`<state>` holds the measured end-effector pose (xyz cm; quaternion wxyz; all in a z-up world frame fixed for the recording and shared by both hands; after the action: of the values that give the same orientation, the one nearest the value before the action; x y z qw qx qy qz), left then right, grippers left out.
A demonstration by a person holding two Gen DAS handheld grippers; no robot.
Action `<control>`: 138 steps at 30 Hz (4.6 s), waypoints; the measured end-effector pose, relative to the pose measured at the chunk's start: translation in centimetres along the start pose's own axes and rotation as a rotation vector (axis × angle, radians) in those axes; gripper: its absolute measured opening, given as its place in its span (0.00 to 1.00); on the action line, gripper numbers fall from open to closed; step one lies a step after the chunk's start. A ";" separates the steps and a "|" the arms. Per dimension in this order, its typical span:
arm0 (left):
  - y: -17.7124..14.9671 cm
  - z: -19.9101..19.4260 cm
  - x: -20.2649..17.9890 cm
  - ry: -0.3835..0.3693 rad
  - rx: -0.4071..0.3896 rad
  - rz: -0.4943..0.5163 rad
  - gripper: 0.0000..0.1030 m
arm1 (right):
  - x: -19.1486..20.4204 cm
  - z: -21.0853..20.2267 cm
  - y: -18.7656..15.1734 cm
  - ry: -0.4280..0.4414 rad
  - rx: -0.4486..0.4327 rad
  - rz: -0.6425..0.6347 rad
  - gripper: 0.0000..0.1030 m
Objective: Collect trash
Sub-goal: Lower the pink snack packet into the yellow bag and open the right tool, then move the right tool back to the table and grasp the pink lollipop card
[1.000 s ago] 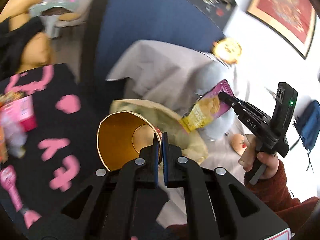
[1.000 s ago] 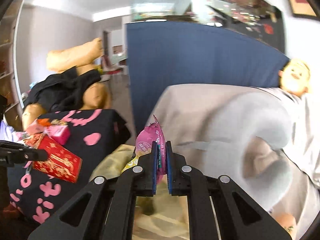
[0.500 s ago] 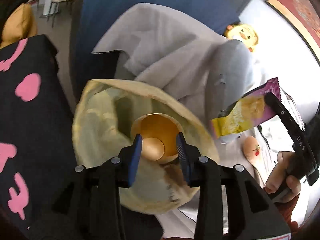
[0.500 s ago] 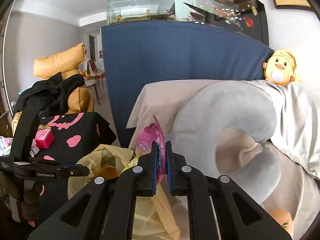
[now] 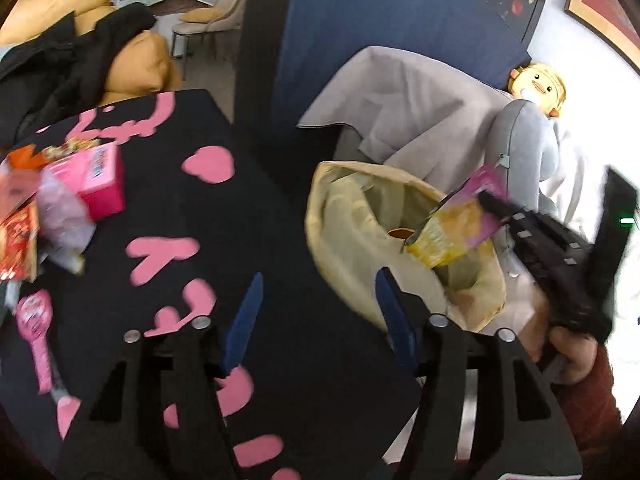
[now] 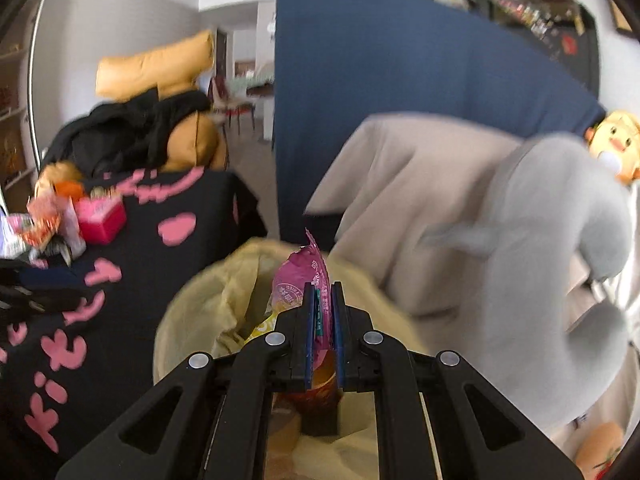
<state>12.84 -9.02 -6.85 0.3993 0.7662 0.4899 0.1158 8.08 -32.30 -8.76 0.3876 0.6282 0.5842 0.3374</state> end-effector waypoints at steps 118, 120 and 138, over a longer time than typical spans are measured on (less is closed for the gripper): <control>-9.6 -16.1 31.0 0.372 -0.223 -0.419 0.91 | 33.5 5.8 0.9 0.516 0.294 -0.182 0.40; -9.6 -16.2 31.1 0.370 -0.228 -0.426 0.91 | 34.2 6.1 0.3 0.515 0.330 -0.198 0.43; -6.6 -15.7 29.7 0.351 -0.258 -0.290 0.91 | 29.7 8.7 0.1 0.448 0.324 -0.213 0.46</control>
<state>14.17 25.21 -7.71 0.4150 0.5988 0.6376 0.2504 18.41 -3.55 -13.68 0.1767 0.5271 0.7640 0.3274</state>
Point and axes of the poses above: each gripper's, at about its wrist camera, not at the fingertips, and z roughly the way its jaws point, x to its left, y to its top, the point moved 1 cm from there along z, roughly the way its jaws point, and after that the axes turned 7 degrees about -x, right-handed, at the moved point
